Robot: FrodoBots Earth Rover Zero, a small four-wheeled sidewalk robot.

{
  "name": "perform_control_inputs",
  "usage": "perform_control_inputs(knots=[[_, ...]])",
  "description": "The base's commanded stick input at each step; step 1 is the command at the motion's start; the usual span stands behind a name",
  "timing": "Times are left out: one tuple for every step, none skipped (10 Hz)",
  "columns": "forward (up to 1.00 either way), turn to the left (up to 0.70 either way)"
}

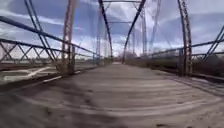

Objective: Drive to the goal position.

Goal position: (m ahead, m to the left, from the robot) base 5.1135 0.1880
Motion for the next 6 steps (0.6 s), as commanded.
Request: perform_control_inputs(knots=[[1.0,-0.09],[1.0,-0.06],[1.0,-0.03],[1.0,-0.01],[1.0,0.01],[1.0,0.01]])
